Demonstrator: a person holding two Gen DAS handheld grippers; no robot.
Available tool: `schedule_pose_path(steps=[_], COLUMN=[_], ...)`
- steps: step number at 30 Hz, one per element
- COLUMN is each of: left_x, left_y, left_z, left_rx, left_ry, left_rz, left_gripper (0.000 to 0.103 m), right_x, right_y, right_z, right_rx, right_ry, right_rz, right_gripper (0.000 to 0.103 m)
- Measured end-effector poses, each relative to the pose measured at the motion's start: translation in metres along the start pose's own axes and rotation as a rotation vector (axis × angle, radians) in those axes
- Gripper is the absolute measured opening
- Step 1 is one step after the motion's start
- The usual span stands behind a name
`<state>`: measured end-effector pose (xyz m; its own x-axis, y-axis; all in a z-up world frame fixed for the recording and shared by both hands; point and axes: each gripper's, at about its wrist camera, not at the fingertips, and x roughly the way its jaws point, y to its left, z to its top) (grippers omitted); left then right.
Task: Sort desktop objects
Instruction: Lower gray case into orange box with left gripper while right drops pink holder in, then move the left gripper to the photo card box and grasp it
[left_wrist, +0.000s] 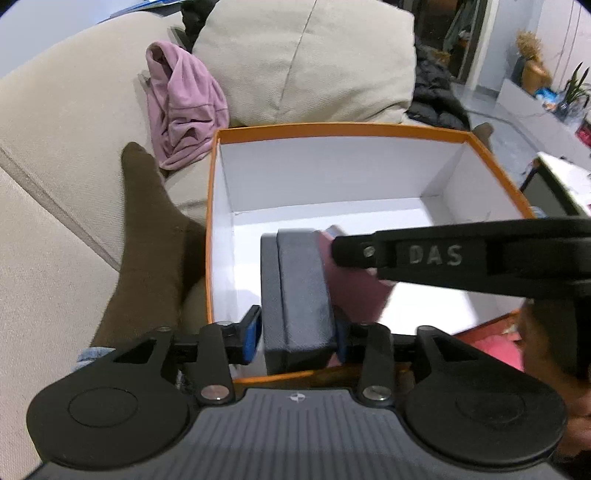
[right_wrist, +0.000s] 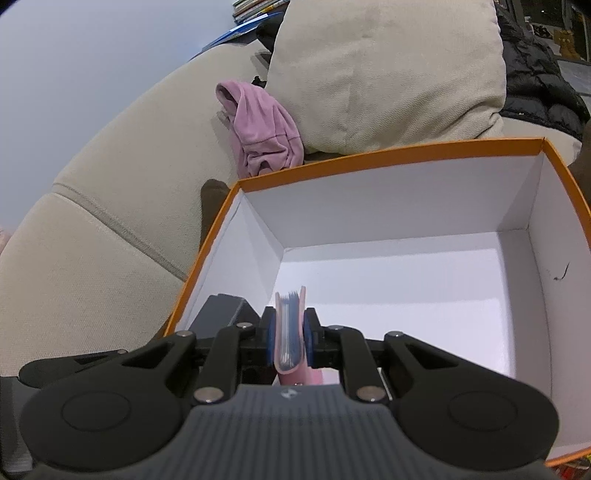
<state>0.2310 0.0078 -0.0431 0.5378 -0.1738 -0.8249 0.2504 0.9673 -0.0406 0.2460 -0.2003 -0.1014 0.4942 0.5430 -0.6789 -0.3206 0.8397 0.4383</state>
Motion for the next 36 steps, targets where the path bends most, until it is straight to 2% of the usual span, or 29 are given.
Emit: schedule_pose_path(steps=[5, 9, 11, 13, 15, 19, 22, 26, 31, 34, 36], left_x=[-0.014, -0.038, -0.047, -0.053, -0.053, -0.044, -0.043, -0.041, -0.042, -0.047, -0.05], left_y=[0.005, 0.016, 0.027, 0.033, 0.039, 0.048, 0.052, 0.053, 0.057, 0.057, 0.056], left_z=[-0.004, -0.011, -0.015, -0.019, -0.022, -0.027, -0.029, -0.028, -0.031, -0.034, -0.035], left_rx=[-0.011, -0.047, -0.091, -0.112, -0.121, -0.163, -0.17, -0.172, -0.189, -0.193, -0.192], left_ry=[-0.025, -0.101, -0.123, -0.137, -0.138, -0.108, -0.121, -0.124, -0.129, -0.138, -0.142], left_rz=[-0.038, -0.051, -0.09, -0.058, -0.051, -0.084, -0.108, -0.128, -0.132, -0.127, -0.127], left_gripper=[0.057, 0.058, 0.058, 0.058, 0.058, 0.057, 0.052, 0.05, 0.05, 0.05, 0.05], right_x=[0.0, 0.0, 0.002, 0.002, 0.003, 0.01, 0.011, 0.011, 0.011, 0.006, 0.001], right_y=[0.006, 0.008, 0.012, 0.018, 0.023, 0.027, 0.028, 0.026, 0.022, 0.022, 0.024], right_z=[-0.002, -0.001, 0.0, 0.001, 0.001, -0.005, -0.007, -0.005, -0.004, -0.002, 0.0], right_rx=[0.003, 0.035, 0.045, 0.045, 0.057, 0.07, 0.079, 0.115, 0.136, 0.119, 0.09], right_ry=[0.004, 0.016, 0.014, 0.002, 0.005, 0.066, 0.094, 0.128, 0.133, 0.108, 0.097], right_rz=[-0.008, -0.003, -0.002, -0.007, 0.001, 0.029, 0.058, 0.099, 0.12, 0.116, 0.111], right_gripper=[0.016, 0.016, 0.016, 0.016, 0.017, 0.017, 0.018, 0.025, 0.026, 0.032, 0.04])
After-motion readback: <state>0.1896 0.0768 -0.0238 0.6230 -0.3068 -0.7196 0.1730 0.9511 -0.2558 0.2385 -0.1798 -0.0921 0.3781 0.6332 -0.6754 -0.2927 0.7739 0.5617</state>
